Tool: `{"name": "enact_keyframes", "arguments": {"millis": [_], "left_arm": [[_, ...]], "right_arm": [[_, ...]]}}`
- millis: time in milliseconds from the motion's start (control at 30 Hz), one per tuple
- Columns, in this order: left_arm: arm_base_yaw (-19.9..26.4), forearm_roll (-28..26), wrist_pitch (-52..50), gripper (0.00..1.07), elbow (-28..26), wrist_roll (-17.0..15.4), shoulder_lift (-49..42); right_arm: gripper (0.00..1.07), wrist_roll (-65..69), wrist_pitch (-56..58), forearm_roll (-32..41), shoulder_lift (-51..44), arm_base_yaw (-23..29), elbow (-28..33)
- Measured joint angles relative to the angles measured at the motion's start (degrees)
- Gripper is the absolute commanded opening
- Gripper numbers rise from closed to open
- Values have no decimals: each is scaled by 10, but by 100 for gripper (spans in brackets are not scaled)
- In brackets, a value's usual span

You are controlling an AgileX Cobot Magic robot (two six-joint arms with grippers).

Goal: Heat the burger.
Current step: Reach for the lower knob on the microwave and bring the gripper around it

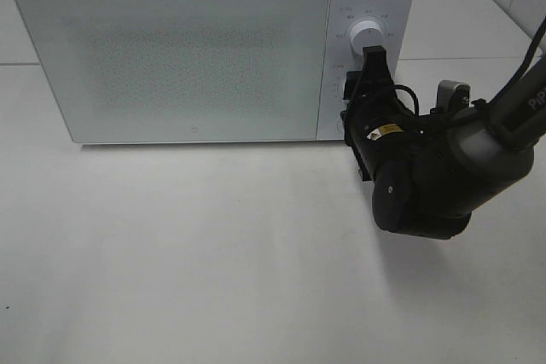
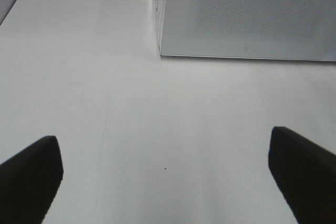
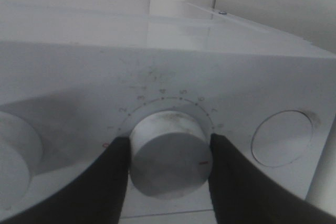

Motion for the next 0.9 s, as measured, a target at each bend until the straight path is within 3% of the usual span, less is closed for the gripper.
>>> {"name": "enact_keyframes", "arguments": {"millis": [633, 900], "left_arm": [[0, 0, 0, 100, 0, 0, 0], [0, 0, 0, 100, 0, 0, 0]], "right_arm": [[4, 259, -4, 6, 0, 0, 0], [5, 262, -4, 6, 0, 0, 0]]}}
